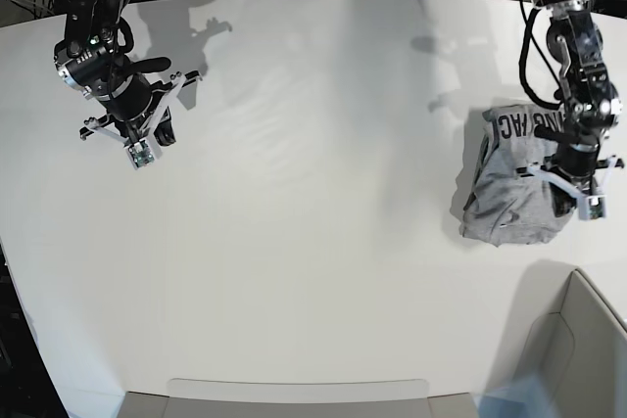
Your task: Fold the T-shirt properly
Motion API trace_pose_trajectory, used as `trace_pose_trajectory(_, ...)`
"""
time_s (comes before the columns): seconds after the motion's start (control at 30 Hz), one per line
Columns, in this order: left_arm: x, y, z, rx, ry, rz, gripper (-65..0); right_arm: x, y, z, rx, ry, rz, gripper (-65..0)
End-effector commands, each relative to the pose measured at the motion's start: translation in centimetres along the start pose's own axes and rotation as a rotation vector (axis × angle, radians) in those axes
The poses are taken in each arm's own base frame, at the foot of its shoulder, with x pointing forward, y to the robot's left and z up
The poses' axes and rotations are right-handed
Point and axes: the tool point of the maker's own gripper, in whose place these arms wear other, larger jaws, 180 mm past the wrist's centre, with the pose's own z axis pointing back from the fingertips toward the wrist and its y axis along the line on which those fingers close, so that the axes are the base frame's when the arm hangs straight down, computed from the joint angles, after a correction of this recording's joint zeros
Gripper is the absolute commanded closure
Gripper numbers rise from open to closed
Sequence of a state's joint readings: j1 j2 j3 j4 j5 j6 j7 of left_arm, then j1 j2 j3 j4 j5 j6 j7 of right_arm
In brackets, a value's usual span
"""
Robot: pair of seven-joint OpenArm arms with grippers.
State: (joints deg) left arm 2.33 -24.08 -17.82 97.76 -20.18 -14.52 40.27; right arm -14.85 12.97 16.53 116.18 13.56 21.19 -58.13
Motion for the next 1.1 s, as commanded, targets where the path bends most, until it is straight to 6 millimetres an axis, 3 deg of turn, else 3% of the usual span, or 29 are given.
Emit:
trace_pose_trajectory(0.0,1.2,-0.5,1.5,-0.006,-0.058,0.006,0.0,1.1,0.1,0.6,0.010,-0.045,0.011,0.0)
trace_pose_trajectory(0.13,0.0,-2.1,6.7,0.003,-0.090,0.037,0.0,-1.0,2.6,1.2,0.082,-0.038,0.010,0.0)
trace_pose_trajectory(0.23,-4.6,-2.4,9.0,0.009,0.017,0.056,0.0,-4.6,5.2,2.2,0.151,0.010,-0.001,0.0)
trace_pose_trajectory(0.47,-12.9,1.2,14.6,0.101,0.265,0.023,0.0,-14.0,9.1,6.7,0.251,0.212,-0.048,0.0)
trace_pose_trajectory(0.7,-19.8,4.3,22.2,0.157,0.539,-0.052,0.0,-21.9,8.8,13.2,0.218,0.458,-0.110,0.0)
trace_pose_trajectory(0.77,-22.5,3.6,24.3,0.127,0.667,-0.056,0.0,-23.3,9.1,14.5,0.224,0.510,-0.115,0.0)
trace_pose_trajectory(0.83,-24.3,3.0,25.2,0.082,0.772,-0.081,0.0,-24.5,9.5,15.6,0.240,0.569,-0.106,0.0)
trace_pose_trajectory(0.9,-26.1,2.0,25.7,0.032,0.847,-0.094,0.0,-25.6,10.2,16.0,0.269,0.616,-0.106,0.0)
trace_pose_trajectory(1.0,-29.4,1.1,27.0,-0.010,0.947,-0.088,0.0,-28.7,11.4,16.2,0.335,0.701,-0.100,0.0)
trace_pose_trajectory(1.07,-32.5,0.4,28.6,-0.034,1.042,-0.065,0.0,-31.3,12.4,15.7,0.384,0.767,-0.105,0.0)
